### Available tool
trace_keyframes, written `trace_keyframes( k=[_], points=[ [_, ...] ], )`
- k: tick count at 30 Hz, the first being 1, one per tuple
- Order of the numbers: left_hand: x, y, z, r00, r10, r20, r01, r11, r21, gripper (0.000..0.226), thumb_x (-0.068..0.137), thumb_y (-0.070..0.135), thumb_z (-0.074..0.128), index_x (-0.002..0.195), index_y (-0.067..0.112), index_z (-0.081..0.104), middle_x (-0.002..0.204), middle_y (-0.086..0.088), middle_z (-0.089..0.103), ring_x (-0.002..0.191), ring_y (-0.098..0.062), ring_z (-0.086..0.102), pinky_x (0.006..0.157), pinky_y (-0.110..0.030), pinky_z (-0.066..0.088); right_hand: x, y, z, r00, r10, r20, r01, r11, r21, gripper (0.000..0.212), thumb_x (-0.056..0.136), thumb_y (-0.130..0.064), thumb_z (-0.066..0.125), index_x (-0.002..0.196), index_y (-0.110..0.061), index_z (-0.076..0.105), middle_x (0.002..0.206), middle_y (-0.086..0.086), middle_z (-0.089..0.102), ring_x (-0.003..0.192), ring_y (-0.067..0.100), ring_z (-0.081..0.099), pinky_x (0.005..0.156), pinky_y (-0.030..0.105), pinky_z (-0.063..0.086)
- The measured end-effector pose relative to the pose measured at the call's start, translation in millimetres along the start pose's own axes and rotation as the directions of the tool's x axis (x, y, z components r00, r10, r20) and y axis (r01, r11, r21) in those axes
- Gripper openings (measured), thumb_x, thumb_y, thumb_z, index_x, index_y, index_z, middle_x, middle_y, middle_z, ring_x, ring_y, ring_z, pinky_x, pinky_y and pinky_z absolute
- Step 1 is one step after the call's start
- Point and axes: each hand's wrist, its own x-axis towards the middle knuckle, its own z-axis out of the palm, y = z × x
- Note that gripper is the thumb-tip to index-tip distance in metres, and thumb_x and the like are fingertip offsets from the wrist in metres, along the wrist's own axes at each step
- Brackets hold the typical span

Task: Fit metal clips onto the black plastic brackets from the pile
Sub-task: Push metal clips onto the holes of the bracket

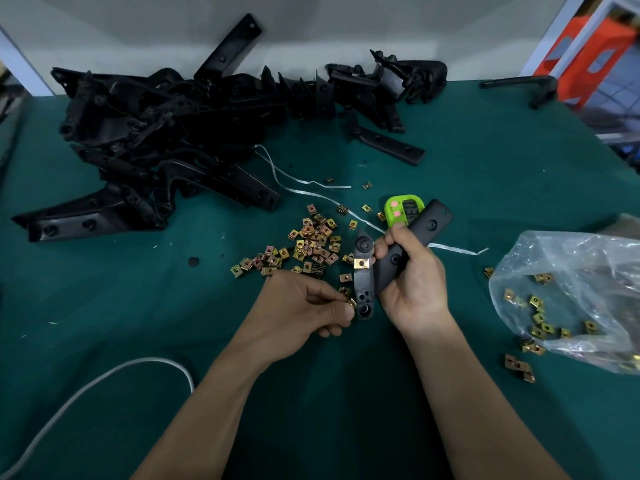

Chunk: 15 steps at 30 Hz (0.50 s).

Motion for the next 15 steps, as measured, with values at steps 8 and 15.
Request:
trace_keyframes(
  k=[8, 15],
  points=[
    [1, 0, 4, 0.999, -0.017, -0.039, 0.017, 1.0, -0.006, 0.013, 0.087, 0.008, 0.077, 0.076, 0.014, 0.079, 0.073, -0.009, 0.076, 0.066, -0.021, 0.074, 0.06, -0.025, 0.06, 1, 7, -2, 0.995, -0.057, 0.078, 0.062, 0.996, -0.066, 0.03, 0.093, -0.007, 0.062, 0.063, -0.012, 0.057, 0.057, 0.008, 0.045, 0.052, 0.023, 0.052, 0.055, 0.031, 0.048],
    [1, -4, 19, 0.966, -0.046, -0.253, 0.011, 0.99, -0.138, 0.015, 0.085, 0.017, 0.08, 0.071, 0.022, 0.08, 0.072, -0.005, 0.077, 0.066, -0.015, 0.074, 0.06, -0.02, 0.057, -1, 5, 3, 0.99, -0.14, 0.001, 0.14, 0.99, -0.025, 0.026, 0.094, -0.002, 0.059, 0.069, -0.009, 0.055, 0.059, 0.007, 0.047, 0.051, 0.02, 0.052, 0.054, 0.032, 0.049]
  ],
)
